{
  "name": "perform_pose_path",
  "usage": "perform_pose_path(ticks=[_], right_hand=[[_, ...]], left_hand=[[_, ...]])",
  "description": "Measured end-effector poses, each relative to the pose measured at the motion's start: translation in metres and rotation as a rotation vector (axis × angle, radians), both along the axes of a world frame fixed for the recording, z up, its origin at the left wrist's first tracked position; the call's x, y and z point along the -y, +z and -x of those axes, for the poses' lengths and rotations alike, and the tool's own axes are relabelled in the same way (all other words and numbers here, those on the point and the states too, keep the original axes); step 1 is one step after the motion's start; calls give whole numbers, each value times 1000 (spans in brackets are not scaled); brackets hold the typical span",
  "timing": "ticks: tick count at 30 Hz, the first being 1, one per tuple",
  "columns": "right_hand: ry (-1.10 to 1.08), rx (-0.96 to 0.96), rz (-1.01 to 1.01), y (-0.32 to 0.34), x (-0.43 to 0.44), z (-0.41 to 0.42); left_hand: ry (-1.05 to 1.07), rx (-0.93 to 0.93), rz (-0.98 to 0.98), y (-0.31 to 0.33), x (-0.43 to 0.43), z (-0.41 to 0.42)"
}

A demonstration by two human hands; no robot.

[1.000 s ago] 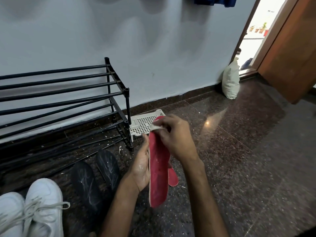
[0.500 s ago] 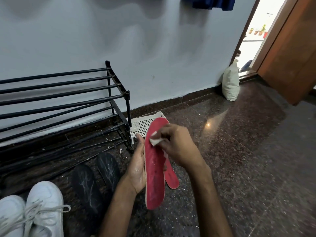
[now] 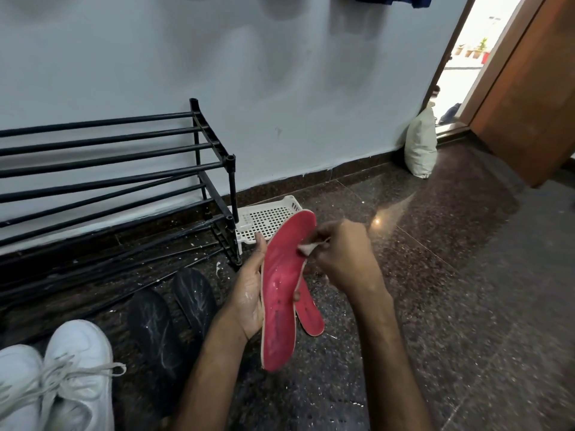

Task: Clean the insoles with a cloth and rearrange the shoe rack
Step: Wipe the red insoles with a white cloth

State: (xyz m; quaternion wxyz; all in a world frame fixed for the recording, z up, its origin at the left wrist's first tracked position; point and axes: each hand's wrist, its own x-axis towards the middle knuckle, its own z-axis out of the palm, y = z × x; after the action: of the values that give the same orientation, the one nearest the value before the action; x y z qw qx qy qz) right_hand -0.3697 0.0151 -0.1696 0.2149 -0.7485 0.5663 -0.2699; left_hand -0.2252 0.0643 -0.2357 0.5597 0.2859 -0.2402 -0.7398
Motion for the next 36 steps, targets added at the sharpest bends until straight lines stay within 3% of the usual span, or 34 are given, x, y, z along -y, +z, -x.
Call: perform_pose_path(ticks=[3,7,9,16,20,26,28,30,32,36], right_hand=[[-276,12,306,-8,0,7],[-315,463,65,-15,-7,12],[-335,580,8,-22,-8,9],[-185,569,-214,-35,-8,1],[-227,461,-122,-35,-7,1],[-274,1058,-226,-23,-11,1],[-343,943,-111,-24,-14,-1],[-402,580,224,-24,-21,-6],[-347,341,481,-22,-30,-14],[-319,61,441,-27,-41,-32]], left_hand=[[-37,-61,-27,-1,0,1],[-6,-92,-43,-4,0,0],[12,-57,-47,-6,2,-1],[21,100,-53,-4,2,7],[-22,13,-15,0,-1,7],[-70,-159,146,-3,-6,5],[-75,-123,114,-9,-4,8],[-56,-105,75,-14,-1,13],[-5,-134,30,-12,1,16],[-13,-96,-32,0,-1,29]])
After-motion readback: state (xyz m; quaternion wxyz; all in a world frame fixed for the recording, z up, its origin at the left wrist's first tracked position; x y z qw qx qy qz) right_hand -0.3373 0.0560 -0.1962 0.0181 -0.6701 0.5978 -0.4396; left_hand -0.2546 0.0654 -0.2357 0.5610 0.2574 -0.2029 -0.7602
